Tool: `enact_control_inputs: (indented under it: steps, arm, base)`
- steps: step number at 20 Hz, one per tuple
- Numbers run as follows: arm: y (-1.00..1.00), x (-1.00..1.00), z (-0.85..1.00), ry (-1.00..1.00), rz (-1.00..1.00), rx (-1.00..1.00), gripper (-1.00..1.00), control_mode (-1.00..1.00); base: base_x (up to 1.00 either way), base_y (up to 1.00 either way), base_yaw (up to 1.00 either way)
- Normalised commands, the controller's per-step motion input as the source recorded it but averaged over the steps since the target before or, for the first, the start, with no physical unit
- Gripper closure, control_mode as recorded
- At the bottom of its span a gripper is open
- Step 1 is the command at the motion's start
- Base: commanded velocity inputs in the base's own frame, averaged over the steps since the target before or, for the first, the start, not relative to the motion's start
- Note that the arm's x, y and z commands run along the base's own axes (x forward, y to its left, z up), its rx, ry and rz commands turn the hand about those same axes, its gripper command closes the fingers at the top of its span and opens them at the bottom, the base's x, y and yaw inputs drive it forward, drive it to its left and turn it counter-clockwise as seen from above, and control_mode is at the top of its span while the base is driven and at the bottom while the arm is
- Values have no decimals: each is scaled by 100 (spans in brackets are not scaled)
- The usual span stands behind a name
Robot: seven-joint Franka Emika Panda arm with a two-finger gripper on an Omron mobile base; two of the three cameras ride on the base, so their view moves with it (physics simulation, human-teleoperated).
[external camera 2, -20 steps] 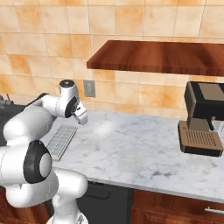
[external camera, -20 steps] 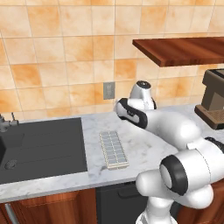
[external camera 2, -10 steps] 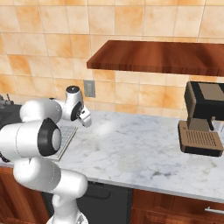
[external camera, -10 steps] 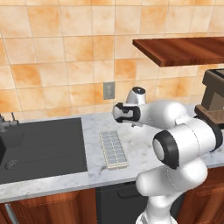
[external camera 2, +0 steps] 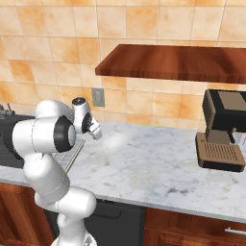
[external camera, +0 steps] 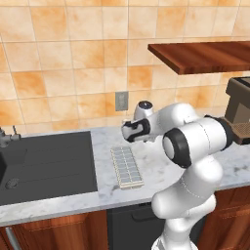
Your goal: The ice cube tray has been filled with water. Take the tray and place it in the freezer to make ice. Close the freezer door after placing the tray.
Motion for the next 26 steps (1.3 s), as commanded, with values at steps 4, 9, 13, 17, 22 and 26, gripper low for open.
enact_control_inputs:
  steps: [4, 9, 13, 17, 22, 26]
  arm:
    - [0, 38, 0, 8, 0, 0, -100, -100]
    - [1, 21, -7, 8, 0, 0, -100, -100]
    - [10, 1, -36, 3, 0, 0, -100, -100]
    - [22, 0, -51, 0, 0, 0, -100, -100]
    - [17, 0, -41, 0, 0, 0, -100, -100]
    - [7, 0, -35, 0, 0, 0, -100, -100]
  base:
    - [0, 0, 0]
    - [0, 0, 0]
    - [0, 0, 0]
    - [0, 0, 0]
    - [0, 0, 0]
    - [0, 0, 0]
